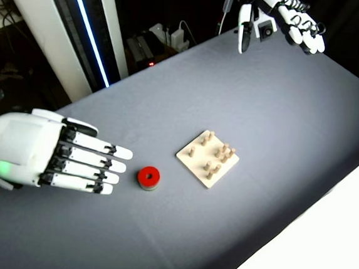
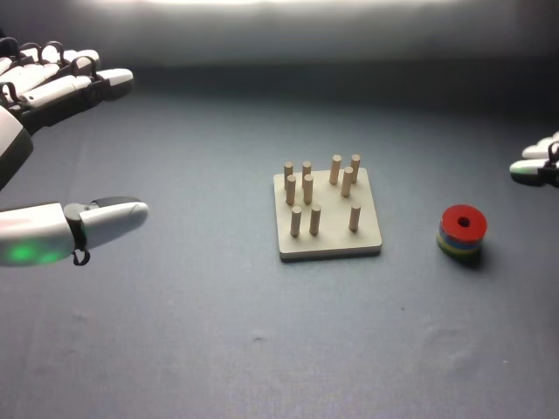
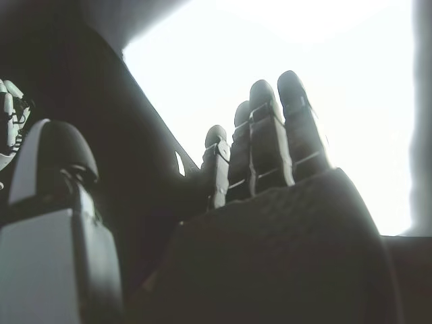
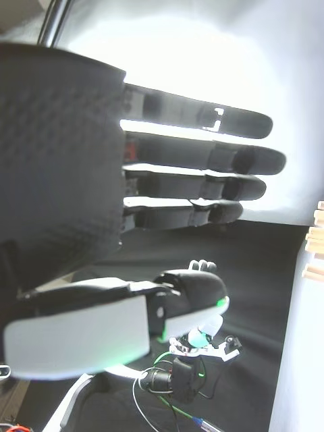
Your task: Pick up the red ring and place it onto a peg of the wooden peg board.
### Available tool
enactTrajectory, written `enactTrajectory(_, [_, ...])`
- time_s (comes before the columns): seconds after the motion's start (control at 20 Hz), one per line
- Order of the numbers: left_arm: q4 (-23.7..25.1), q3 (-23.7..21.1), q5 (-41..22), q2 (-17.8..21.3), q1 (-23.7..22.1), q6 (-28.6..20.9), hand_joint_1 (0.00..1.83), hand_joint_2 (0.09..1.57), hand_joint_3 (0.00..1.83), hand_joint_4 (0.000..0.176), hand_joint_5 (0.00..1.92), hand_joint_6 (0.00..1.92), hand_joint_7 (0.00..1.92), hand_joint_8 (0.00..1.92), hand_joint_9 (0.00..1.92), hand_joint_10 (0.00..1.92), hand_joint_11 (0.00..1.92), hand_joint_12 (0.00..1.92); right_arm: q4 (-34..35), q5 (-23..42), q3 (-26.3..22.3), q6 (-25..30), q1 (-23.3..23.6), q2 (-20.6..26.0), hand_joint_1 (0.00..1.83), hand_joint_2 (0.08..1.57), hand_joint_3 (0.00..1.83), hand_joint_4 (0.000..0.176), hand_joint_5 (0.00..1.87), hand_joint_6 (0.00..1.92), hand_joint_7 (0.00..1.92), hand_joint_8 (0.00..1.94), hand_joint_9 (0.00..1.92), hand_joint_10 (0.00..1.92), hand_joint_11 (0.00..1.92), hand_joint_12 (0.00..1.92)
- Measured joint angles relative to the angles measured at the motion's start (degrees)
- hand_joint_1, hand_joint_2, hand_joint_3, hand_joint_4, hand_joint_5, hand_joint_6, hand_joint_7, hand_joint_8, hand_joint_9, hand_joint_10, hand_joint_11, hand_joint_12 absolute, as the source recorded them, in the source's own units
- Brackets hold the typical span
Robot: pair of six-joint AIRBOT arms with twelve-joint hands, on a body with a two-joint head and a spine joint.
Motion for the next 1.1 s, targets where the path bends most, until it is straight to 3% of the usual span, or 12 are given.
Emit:
enactTrajectory(0.05, [0.07, 0.0, -0.02, 0.09, 0.0, -0.11, 0.58, 0.98, 0.0, 0.0, 0.36, 0.0, 0.13, 0.0, 0.11, 0.0, 0.0, 0.42, -0.39, -0.02, 0.22, 0.0, 0.44, -0.09, 0.89, 1.12, 0.0, 0.0, 0.34, 0.0, 0.31, 0.0, 0.26, 0.0, 0.09, 0.35])
enactTrajectory(0.15, [0.33, 0.0, -0.04, 0.2, 0.02, -0.09, 0.58, 0.99, 0.0, 0.0, 0.33, 0.0, 0.14, 0.0, 0.12, 0.0, 0.0, 0.61, -1.73, -1.29, 0.68, 0.04, 1.42, -0.24, 0.85, 1.09, 0.0, 0.009, 0.36, 0.0, 0.34, 0.01, 0.3, 0.01, 0.16, 0.31])
enactTrajectory(0.35, [0.15, 0.0, 0.13, 0.24, 0.02, -0.07, 0.64, 1.0, 0.0, 0.0, 0.35, 0.01, 0.18, 0.01, 0.15, 0.01, 0.0, 0.74, -7.82, -8.07, 3.98, 1.22, 9.16, -3.58, 0.95, 1.04, 0.0, 0.006, 0.4, 0.01, 0.38, 0.0, 0.35, 0.01, 0.15, 0.45])
enactTrajectory(0.4, [0.44, 0.0, 0.15, 0.24, 0.02, -0.09, 0.65, 1.0, 0.0, 0.0, 0.36, 0.01, 0.19, 0.01, 0.17, 0.02, 0.0, 0.74, -10.4, -10.82, 5.22, 2.29, 11.58, -4.61, 0.92, 1.04, 0.0, 0.053, 0.38, 0.0, 0.36, 0.0, 0.34, 0.0, 0.07, 0.56])
enactTrajectory(0.5, [0.37, 0.0, 0.37, 0.24, 0.07, -0.09, 0.65, 1.01, 0.0, 0.0, 0.35, 0.0, 0.18, 0.0, 0.17, 0.01, 0.0, 0.7, -15.52, -16.63, 7.17, 3.37, 15.65, -6.62, 0.94, 1.03, 0.0, 0.042, 0.39, 0.0, 0.36, 0.0, 0.34, 0.0, 0.03, 0.66])
enactTrajectory(0.65, [0.0, 0.02, 0.44, 0.24, 0.07, -0.09, 0.68, 1.02, 0.0, 0.0, 0.33, 0.0, 0.17, 0.0, 0.16, 0.0, 0.0, 0.63, -19.54, -23.52, 9.03, 3.52, 18.75, -8.7, 0.87, 1.01, 0.0, 0.044, 0.39, 0.0, 0.36, 0.0, 0.33, 0.0, 0.0, 0.72])
enactTrajectory(0.7, [0.07, 0.02, 0.52, 0.24, 0.07, -0.09, 0.65, 1.01, 0.0, 0.0, 0.35, 0.0, 0.19, 0.0, 0.17, 0.0, 0.0, 0.67, -21.09, -25.57, 9.53, 3.58, 19.82, -9.05, 0.84, 1.02, 0.0, 0.074, 0.36, 0.0, 0.34, 0.0, 0.32, 0.0, 0.0, 0.72])
enactTrajectory(0.85, [0.28, 0.02, 0.87, 0.24, 0.07, -0.09, 0.7, 0.99, 0.0, 0.0, 0.36, 0.0, 0.18, 0.0, 0.16, 0.0, 0.0, 0.73, -23.21, -29.18, 10.86, 3.61, 22.08, -10.01, 0.86, 1.01, 0.0, 0.049, 0.36, 0.0, 0.39, 0.0, 0.39, 0.01, 0.0, 0.94])
enactTrajectory(0.9, [0.28, 0.02, 0.98, 0.24, 0.07, -0.09, 0.67, 0.99, 0.0, 0.019, 0.35, 0.0, 0.19, 0.0, 0.18, 0.0, 0.0, 0.82, -24.24, -30.53, 11.39, 3.61, 22.8, -10.58, 0.9, 1.01, 0.0, 0.048, 0.37, 0.0, 0.38, 0.0, 0.38, 0.0, 0.0, 0.9])
enactTrajectory(0.95, [0.26, 0.02, 1.03, 0.24, 0.07, -0.11, 0.67, 0.99, 0.0, 0.023, 0.35, 0.0, 0.19, 0.0, 0.18, 0.0, 0.0, 0.84, -24.92, -31.61, 11.69, 3.61, 23.34, -10.99, 0.91, 1.01, 0.0, 0.065, 0.38, 0.01, 0.38, 0.0, 0.38, 0.0, 0.0, 0.89])
enactTrajectory(1.0, [0.24, 0.02, 1.05, 0.24, 0.09, -0.11, 0.69, 0.99, 0.0, 0.024, 0.35, 0.0, 0.17, 0.0, 0.16, 0.0, 0.0, 0.8, -25.38, -32.46, 12.02, 3.61, 23.54, -11.47, 0.92, 1.0, 0.0, 0.049, 0.4, 0.01, 0.39, 0.0, 0.39, 0.0, 0.0, 0.94])
enactTrajectory(1.1, [0.26, 0.02, 1.14, 0.24, 0.13, -0.28, 0.71, 1.0, 0.0, 0.005, 0.34, 0.0, 0.17, 0.0, 0.15, 0.0, 0.0, 0.79, -26.18, -33.77, 12.28, 3.61, 23.96, -12.0, 0.92, 1.01, 0.0, 0.047, 0.42, 0.01, 0.4, 0.0, 0.41, 0.01, 0.0, 1.05])
